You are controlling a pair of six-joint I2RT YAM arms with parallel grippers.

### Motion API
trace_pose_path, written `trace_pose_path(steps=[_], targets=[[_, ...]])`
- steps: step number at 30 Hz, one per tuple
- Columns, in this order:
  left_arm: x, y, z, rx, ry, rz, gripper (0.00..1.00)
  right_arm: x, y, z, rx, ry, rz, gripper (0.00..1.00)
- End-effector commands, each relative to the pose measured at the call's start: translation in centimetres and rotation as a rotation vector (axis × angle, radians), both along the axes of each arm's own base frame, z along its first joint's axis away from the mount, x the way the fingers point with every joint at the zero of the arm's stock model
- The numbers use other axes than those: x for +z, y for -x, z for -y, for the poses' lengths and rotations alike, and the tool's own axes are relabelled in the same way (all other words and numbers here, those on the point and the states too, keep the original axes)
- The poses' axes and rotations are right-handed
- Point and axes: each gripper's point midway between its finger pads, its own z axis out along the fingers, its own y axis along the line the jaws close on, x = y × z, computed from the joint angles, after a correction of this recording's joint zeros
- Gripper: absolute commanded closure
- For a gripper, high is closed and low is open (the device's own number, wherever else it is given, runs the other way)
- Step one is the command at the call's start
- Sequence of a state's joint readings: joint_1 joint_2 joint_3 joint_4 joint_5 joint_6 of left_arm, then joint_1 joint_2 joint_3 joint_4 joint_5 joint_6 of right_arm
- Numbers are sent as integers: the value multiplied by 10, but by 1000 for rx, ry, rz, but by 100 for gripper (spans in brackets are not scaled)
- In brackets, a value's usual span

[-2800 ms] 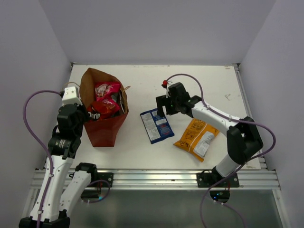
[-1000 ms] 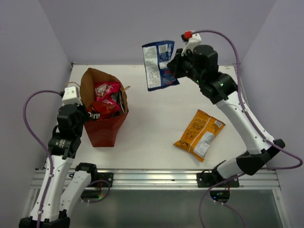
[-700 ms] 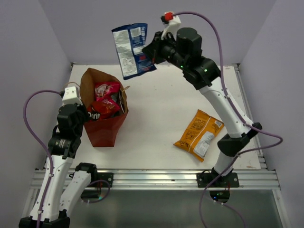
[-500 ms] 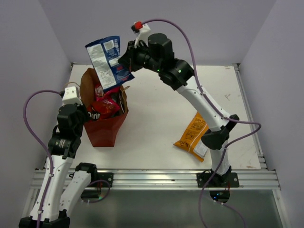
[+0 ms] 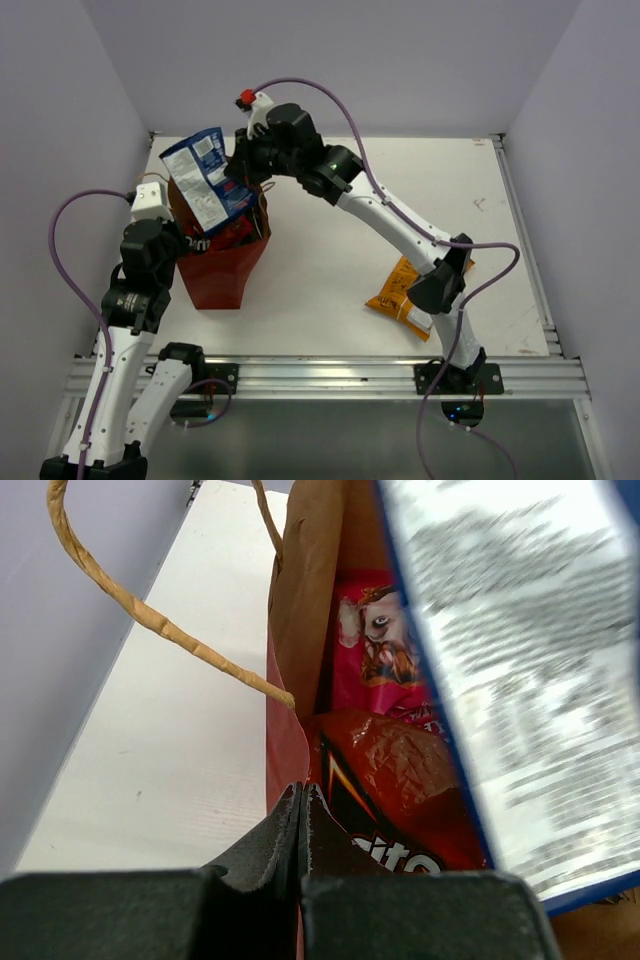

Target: Place the snacks into the paper bag

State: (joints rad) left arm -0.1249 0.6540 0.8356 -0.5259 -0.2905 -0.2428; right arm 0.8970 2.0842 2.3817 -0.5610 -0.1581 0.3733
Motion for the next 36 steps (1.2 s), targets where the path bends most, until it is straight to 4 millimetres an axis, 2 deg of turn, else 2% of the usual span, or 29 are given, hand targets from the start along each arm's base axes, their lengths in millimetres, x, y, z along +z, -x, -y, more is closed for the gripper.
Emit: trace_pose_path(steps=[1, 4, 10, 11, 17, 18, 19, 21, 23, 24, 27, 28, 30, 31, 32, 33, 34, 35, 36], targets=[[2, -3, 3, -19, 2, 17, 100, -8, 14, -22, 68, -3, -11, 100], [2, -3, 3, -20, 1, 18, 100, -33, 16, -32, 80, 46, -29, 100], [3, -2, 3, -22, 0, 20, 100, -65, 21, -29, 62, 139, -35, 100], [2, -2, 3, -22, 0, 18, 100, -60, 22, -26, 57, 137, -28, 100], [3, -2, 3, -23, 1, 23, 100, -64, 17, -14, 10, 194, 1, 100], [3, -2, 3, -23, 1, 23, 100, -68, 17, -14, 12, 206, -4, 95], [3, -2, 3, -22, 1, 23, 100, -67, 18, -16, 20, 206, -1, 73], [3, -2, 3, -21, 2, 23, 100, -66, 21, -17, 30, 206, 4, 49], [3, -2, 3, -22, 1, 23, 100, -55, 23, -18, 41, 186, 41, 36], [3, -2, 3, -22, 1, 21, 100, -48, 24, -17, 44, 172, 56, 35], [3, -2, 3, -22, 1, 21, 100, -2, 28, -7, 42, 106, 140, 33], [3, -2, 3, -23, 1, 23, 100, 27, 32, 3, 32, 73, 190, 31], [3, -2, 3, -21, 2, 21, 100, 59, 33, 23, -21, 44, 243, 28], [3, -2, 3, -20, 2, 23, 100, 67, 34, 33, -44, 50, 264, 28], [4, -1, 3, -20, 0, 24, 100, 95, 42, 55, -76, 21, 301, 27], [3, -1, 3, -20, 0, 23, 100, 90, 36, 72, -148, 69, 302, 26], [4, -1, 3, -20, 1, 26, 100, 94, 37, 87, -187, 84, 309, 25], [4, -1, 3, -20, 2, 24, 100, 102, 45, 113, -230, 98, 313, 22], [4, -1, 3, -20, 0, 24, 100, 99, 40, 134, -315, 144, 320, 20]])
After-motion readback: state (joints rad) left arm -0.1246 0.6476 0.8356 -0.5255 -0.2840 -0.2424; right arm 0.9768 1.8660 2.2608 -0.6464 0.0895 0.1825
